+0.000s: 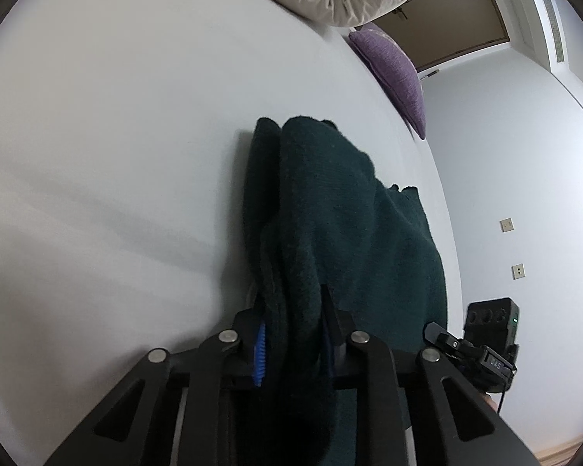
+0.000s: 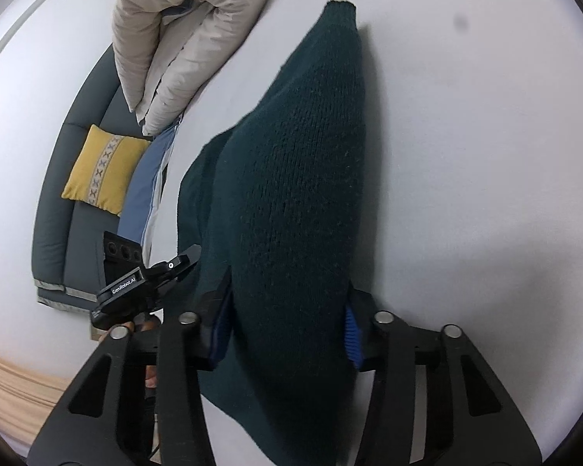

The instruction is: Fold small clothes

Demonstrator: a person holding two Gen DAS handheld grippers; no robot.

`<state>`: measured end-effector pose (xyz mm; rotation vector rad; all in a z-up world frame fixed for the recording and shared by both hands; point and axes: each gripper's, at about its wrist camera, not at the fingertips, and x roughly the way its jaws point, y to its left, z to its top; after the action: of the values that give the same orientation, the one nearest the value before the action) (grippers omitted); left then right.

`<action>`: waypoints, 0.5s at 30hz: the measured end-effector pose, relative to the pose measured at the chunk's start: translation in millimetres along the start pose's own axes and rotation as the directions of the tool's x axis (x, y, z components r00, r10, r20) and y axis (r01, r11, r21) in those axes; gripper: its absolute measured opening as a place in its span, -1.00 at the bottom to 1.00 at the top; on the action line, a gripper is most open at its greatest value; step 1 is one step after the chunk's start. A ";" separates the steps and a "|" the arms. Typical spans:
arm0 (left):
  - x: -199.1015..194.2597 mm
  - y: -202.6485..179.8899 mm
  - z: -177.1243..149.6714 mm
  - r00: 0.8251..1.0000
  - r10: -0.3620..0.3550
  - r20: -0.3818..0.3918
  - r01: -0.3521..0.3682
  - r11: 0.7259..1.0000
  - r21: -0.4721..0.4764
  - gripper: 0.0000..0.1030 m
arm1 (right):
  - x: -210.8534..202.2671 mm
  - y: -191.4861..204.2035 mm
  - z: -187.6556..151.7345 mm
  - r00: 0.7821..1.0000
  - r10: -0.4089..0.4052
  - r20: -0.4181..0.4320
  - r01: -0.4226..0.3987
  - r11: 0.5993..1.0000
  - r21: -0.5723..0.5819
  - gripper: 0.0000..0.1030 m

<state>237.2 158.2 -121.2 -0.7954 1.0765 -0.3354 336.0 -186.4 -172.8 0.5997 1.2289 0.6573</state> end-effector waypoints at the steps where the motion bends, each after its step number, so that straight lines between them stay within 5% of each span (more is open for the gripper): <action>1: -2.6 -4.8 -1.4 1.000 0.000 0.003 0.000 1.000 0.010 -0.56 | -5.4 6.3 -3.3 1.000 -0.004 0.009 0.004 1.000 -0.014 -0.23; 7: -34.5 -55.1 -43.3 0.999 0.032 0.012 -0.033 0.988 0.151 -0.56 | -47.0 44.2 -35.5 1.000 -0.006 0.029 0.009 0.996 -0.092 -0.25; 15: -63.9 -81.4 -127.3 1.000 -0.001 -0.001 0.002 0.979 0.203 -0.56 | -104.3 54.3 -116.4 0.999 -0.011 0.039 0.016 0.991 -0.132 -0.25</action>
<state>106.1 88.6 -51.1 -0.6135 1.0242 -0.4399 194.9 -219.2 -92.7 0.4915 1.1434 0.7073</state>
